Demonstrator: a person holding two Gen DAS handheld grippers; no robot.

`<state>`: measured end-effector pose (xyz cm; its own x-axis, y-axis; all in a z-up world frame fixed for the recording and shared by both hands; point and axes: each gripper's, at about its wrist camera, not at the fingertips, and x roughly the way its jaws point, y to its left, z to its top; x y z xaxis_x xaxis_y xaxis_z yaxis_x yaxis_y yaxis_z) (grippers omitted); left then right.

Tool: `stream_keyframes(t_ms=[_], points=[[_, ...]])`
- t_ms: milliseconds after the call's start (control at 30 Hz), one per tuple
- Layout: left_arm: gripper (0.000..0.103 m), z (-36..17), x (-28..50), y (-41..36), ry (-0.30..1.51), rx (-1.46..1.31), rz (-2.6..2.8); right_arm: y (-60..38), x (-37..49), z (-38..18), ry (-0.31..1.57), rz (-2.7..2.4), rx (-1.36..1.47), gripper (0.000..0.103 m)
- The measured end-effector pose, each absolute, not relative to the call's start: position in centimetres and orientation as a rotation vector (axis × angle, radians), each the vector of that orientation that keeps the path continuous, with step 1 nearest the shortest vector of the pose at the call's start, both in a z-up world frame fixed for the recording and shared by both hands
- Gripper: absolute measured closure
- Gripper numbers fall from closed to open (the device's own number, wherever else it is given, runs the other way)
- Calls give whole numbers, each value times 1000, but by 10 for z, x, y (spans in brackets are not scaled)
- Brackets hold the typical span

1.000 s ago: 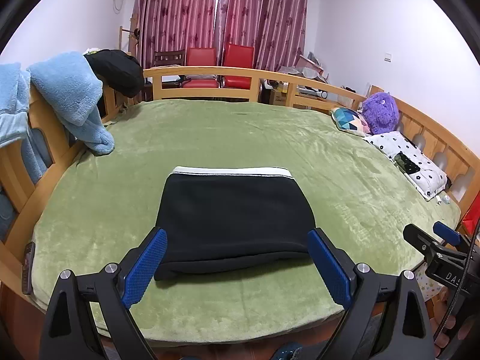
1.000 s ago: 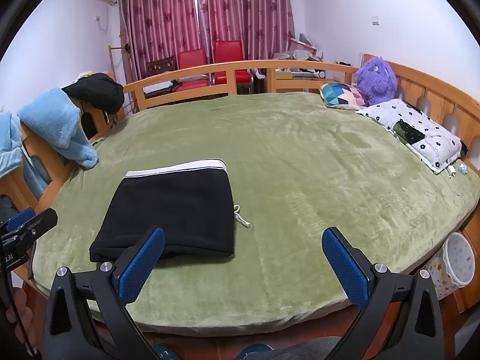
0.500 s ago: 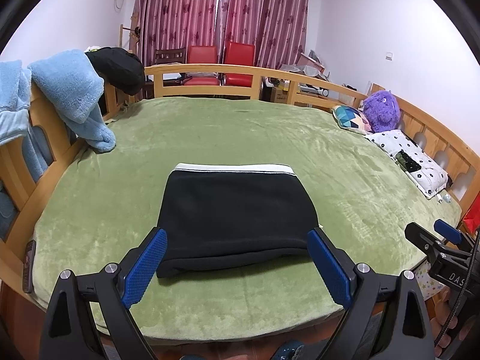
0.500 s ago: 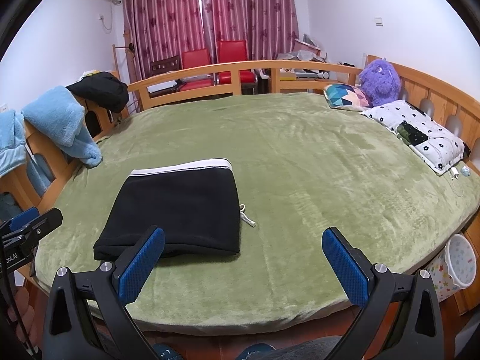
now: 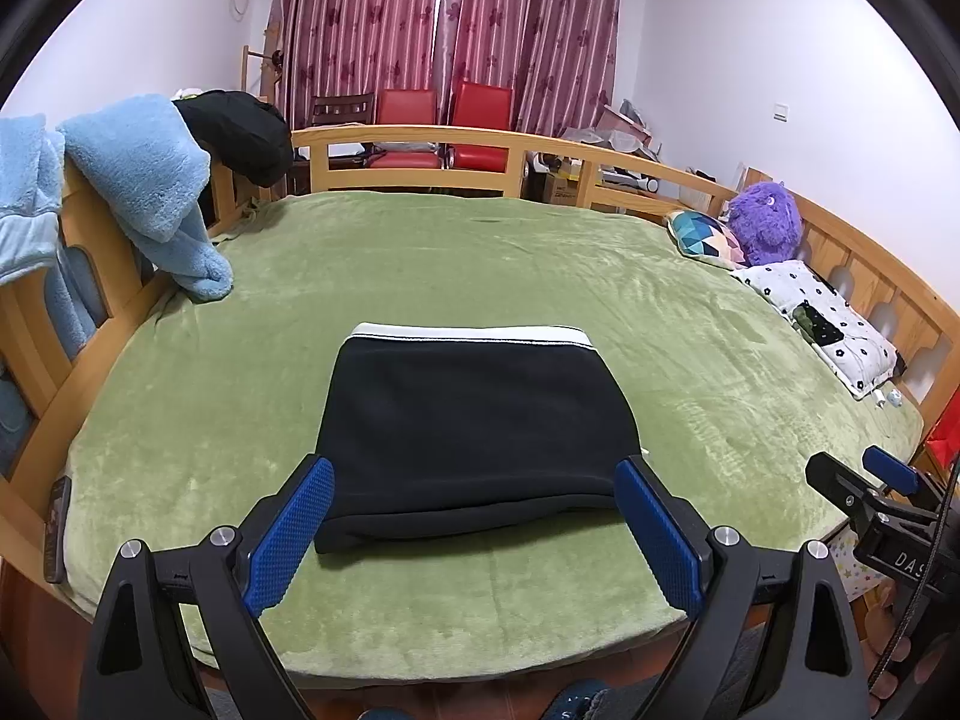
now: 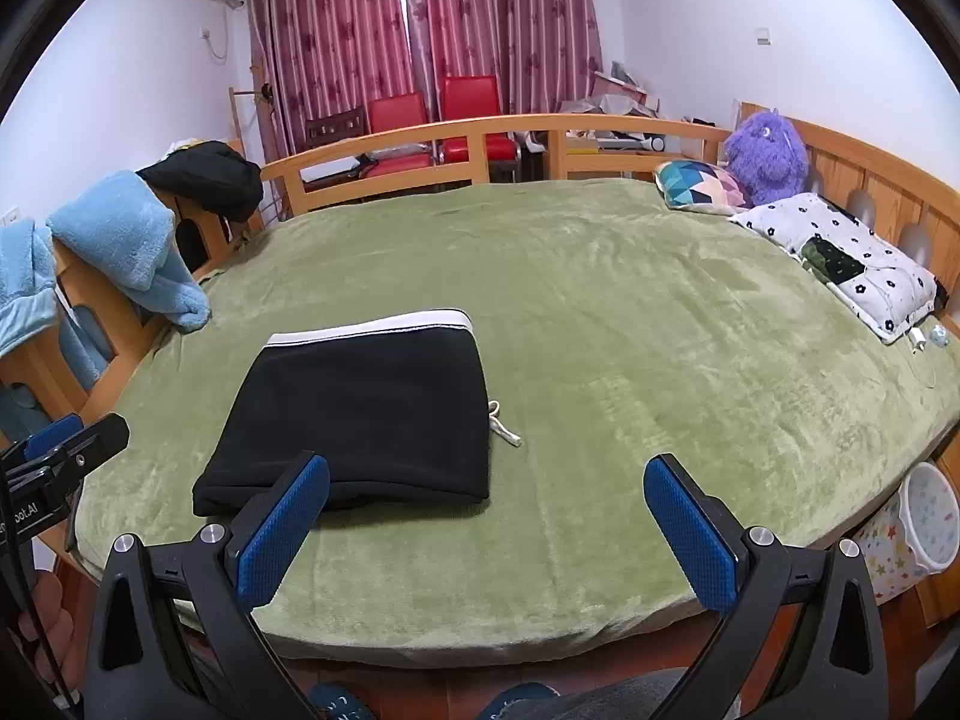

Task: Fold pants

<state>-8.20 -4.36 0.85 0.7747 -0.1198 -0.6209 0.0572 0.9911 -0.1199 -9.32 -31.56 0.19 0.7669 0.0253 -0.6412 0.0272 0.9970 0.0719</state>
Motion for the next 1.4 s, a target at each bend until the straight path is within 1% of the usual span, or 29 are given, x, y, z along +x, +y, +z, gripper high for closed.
stream_keyframes(t_ms=[1400], points=[[8, 7, -87, -45, 674, -107, -92, -308, -89, 3, 692, 10, 66, 0]])
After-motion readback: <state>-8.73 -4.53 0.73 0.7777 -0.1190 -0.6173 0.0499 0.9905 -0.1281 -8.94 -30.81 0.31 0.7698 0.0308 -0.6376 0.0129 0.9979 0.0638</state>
